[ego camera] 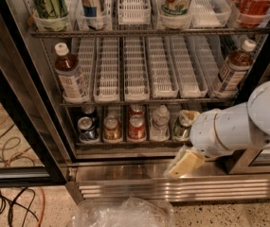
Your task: Pick coke can from bottom shelf of fridge
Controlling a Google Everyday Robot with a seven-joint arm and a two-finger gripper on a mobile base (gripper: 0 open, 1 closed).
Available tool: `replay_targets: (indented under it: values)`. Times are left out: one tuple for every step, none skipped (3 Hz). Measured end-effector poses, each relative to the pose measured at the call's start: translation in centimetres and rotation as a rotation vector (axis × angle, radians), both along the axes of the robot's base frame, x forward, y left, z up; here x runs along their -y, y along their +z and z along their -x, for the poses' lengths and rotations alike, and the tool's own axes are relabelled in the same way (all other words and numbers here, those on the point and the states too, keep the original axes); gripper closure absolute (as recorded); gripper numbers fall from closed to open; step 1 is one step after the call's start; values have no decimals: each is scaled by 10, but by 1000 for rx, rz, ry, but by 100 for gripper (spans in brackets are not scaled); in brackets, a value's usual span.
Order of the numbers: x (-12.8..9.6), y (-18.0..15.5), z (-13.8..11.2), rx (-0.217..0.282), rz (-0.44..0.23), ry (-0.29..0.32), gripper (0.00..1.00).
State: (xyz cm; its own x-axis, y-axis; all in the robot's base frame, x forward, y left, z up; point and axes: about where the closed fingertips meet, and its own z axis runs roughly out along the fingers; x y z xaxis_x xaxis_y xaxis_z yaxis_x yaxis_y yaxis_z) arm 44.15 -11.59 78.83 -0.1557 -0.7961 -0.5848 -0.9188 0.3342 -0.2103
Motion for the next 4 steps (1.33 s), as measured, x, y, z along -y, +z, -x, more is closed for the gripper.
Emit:
replay_targets:
  values:
    - [-41,-29,10,-12,-173,-74,0]
    - [-89,-62,27,-67,-336,-167,0]
    - [-122,-49,20,-47,-400,-192,0]
    - [-123,-48,19,-45,-398,-189,0]
